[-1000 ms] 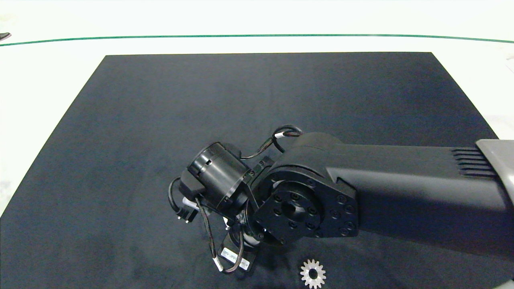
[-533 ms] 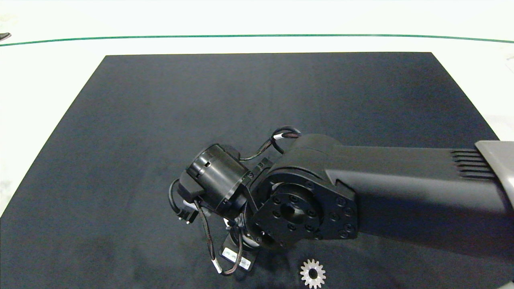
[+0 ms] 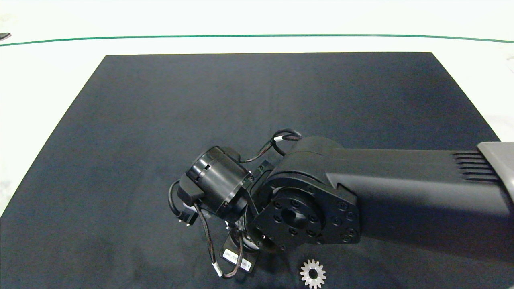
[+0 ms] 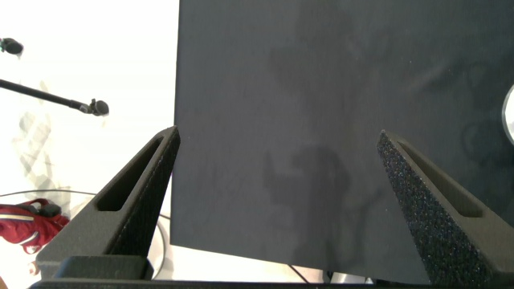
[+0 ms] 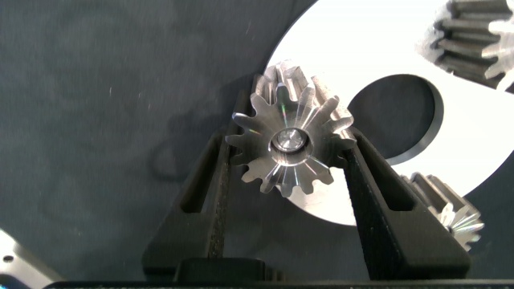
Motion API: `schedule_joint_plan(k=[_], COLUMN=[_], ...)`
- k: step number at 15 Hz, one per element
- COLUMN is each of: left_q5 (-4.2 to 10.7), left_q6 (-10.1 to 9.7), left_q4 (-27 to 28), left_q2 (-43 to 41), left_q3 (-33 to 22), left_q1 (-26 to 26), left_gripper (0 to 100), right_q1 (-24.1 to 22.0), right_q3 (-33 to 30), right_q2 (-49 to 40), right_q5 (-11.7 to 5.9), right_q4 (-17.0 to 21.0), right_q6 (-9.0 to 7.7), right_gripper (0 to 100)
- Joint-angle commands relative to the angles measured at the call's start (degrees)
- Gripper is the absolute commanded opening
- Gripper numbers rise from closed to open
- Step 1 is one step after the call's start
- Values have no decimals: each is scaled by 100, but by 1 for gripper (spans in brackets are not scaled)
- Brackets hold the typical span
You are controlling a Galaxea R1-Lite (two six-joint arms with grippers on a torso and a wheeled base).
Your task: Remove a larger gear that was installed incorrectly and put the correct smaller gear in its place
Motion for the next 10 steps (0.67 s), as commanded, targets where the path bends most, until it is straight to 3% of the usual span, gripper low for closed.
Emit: schedule_joint_plan(k=[1,6,10], left_q5=[3,3,3], left_q6=[5,5,5], left_q4=[31,31,31], left_q2=[-6,-6,-6], left_q3=[1,10,10], left_q1=[2,2,2], left_gripper=[100,100,100], right_q1=[89,80,-228], right_q3=[102,639,2097], right_q2=[-315,-1080,-2240], right_q5=[-2,-19,-2], right_q4=[40,40,-197], right_q6=[-12,-3,32], right_gripper=[31,20,16])
